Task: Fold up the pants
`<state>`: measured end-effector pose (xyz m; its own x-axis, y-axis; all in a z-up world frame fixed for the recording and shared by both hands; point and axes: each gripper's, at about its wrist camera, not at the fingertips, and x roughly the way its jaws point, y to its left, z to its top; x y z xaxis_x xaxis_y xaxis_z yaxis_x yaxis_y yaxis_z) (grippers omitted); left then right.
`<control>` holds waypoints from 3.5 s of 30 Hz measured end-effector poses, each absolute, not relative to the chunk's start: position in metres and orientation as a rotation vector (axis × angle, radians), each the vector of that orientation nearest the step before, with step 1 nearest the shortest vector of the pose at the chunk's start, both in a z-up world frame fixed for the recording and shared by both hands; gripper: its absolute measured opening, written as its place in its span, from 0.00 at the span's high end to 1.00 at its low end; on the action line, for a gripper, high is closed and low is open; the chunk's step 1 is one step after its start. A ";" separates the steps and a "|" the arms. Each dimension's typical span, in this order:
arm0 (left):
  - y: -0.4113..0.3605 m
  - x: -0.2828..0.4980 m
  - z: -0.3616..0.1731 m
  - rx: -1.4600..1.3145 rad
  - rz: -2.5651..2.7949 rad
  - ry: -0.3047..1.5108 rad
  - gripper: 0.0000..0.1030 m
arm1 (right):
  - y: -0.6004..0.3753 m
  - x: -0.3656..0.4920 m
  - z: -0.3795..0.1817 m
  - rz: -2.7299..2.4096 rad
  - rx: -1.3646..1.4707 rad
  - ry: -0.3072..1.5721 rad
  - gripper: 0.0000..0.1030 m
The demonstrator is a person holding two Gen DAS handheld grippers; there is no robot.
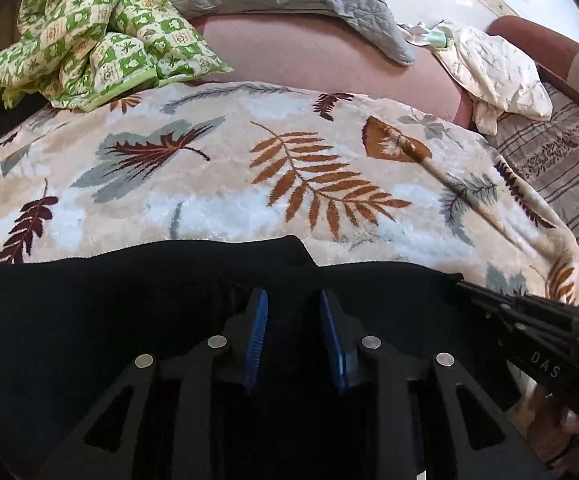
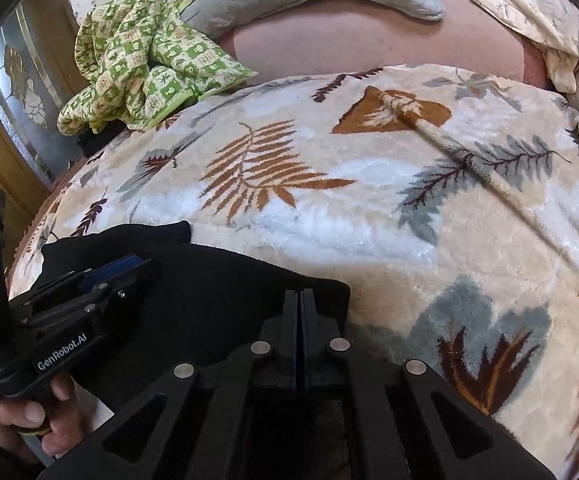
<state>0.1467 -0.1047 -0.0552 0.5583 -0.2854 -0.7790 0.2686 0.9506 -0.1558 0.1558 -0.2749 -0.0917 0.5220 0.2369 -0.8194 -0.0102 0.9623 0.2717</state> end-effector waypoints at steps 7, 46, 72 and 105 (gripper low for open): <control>-0.109 0.133 -0.037 0.006 -0.329 0.924 0.58 | -0.263 0.131 -0.059 0.131 0.136 0.891 0.94; -0.052 0.061 -0.044 0.001 -0.273 0.892 0.40 | -0.333 0.124 -0.100 -0.265 0.094 1.043 0.01; -0.050 0.066 -0.049 -0.024 -0.274 0.887 0.31 | -0.333 0.121 -0.101 -0.257 0.087 1.021 0.01; -0.050 0.065 -0.049 -0.041 -0.285 0.884 0.27 | -0.333 0.122 -0.101 -0.257 0.087 1.020 0.01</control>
